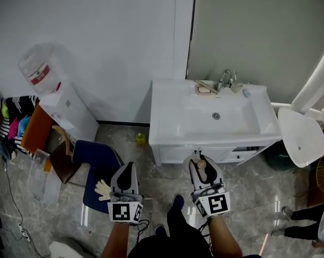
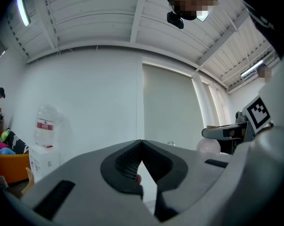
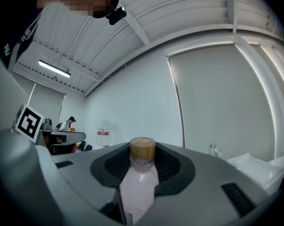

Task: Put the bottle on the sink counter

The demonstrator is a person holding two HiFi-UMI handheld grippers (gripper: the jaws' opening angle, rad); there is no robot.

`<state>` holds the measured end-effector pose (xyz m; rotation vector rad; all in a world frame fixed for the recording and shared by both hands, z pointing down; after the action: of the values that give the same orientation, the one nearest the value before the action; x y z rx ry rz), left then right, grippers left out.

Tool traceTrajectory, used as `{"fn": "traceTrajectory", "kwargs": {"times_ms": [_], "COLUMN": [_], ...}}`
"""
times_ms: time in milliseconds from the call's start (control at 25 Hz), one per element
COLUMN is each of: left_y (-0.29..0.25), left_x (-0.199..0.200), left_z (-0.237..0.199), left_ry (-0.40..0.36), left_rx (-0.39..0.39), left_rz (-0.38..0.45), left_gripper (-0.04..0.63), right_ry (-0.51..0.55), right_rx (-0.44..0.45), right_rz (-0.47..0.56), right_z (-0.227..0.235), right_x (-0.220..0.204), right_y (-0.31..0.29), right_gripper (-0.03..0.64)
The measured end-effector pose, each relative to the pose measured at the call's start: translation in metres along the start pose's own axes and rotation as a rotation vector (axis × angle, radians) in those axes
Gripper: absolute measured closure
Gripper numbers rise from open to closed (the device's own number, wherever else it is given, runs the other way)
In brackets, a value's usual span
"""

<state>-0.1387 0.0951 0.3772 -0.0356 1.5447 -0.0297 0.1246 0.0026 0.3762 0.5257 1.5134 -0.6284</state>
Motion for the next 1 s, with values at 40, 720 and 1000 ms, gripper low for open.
{"fn": "traceTrajectory", "kwargs": {"times_ms": [40, 720, 1000], "left_y": [-0.017, -0.22, -0.238], "left_x": [-0.002, -0.047, -0.084], "left_z": [-0.002, -0.069, -0.115], "left_ry": [-0.003, -0.009, 0.009], "left_rx": [0.008, 0.063, 0.063], "left_rz": [0.0, -0.015, -0.043], "left_gripper": [0.574, 0.574, 0.574], "right_ry": [0.005, -0.005, -0.055], "right_rx": [0.011, 0.15, 0.121], "right_rz": [-0.005, -0.039, -0.096], "right_z": [0.008, 0.08, 0.066], "right_x": [-0.002, -0.064, -0.136], "right_y": [-0.015, -0.226, -0.293], "right_gripper": [0.468, 0.469, 0.469]}}
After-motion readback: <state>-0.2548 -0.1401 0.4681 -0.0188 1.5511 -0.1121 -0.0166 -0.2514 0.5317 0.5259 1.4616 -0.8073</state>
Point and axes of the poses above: the fingertips, and each gripper's own axes: y backward along the fingers, z to its right, x out of its top, the point moved 10 cm from there along y, backward along the fingers, and after that the axes turned 7 degrees about -z, right-handed, at the moved point
